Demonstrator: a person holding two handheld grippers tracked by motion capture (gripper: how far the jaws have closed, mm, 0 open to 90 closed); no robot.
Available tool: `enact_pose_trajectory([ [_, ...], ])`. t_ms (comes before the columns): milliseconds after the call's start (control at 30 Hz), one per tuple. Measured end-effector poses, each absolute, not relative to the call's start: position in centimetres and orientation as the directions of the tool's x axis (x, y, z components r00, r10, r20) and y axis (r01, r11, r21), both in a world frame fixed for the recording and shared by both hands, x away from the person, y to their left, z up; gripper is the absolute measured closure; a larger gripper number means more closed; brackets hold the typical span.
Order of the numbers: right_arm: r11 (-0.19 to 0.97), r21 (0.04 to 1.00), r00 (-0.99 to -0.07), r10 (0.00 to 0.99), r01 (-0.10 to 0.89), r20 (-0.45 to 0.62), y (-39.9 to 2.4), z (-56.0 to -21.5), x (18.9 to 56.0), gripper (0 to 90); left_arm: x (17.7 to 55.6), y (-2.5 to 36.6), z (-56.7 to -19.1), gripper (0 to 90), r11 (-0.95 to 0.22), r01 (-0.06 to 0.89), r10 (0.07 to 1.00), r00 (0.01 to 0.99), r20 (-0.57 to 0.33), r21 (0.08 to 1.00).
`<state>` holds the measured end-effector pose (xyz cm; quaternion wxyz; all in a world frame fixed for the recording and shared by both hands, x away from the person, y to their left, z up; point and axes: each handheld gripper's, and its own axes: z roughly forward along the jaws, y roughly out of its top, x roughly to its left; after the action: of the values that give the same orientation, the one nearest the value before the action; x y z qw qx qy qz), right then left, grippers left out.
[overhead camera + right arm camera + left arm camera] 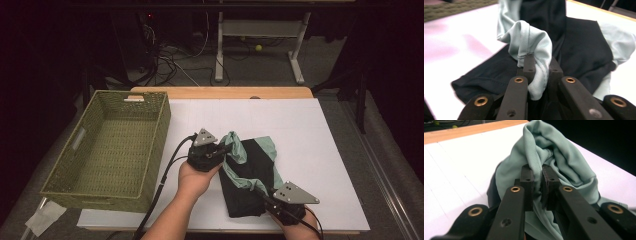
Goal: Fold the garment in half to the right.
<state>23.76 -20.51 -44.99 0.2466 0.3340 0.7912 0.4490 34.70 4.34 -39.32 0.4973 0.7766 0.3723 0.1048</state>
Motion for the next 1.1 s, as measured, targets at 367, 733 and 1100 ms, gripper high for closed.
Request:
enact_pose_trajectory([
  [367,0.375,0.883,-0.699,0.711,0.283,-0.078,-19.7,-44.6,22.1,82.2,36.9,1.2,-38.4,78.0,-0.273,0.472,0.669,0.719,-0.187,0.838],
  [733,0.297,0.902,-0.661,0.750,0.313,-0.018,-22.4,-44.0,21.4,59.6,38.3,-3.3,-39.3,77.1,-0.330,0.488,0.650,0.738,-0.181,0.808],
  [1100,0.232,0.932,-0.609,0.793,0.279,-0.015,-23.9,-42.2,23.4,54.8,38.6,-4.1,-40.3,66.4,-0.332,0.511,0.641,0.739,-0.208,0.793],
])
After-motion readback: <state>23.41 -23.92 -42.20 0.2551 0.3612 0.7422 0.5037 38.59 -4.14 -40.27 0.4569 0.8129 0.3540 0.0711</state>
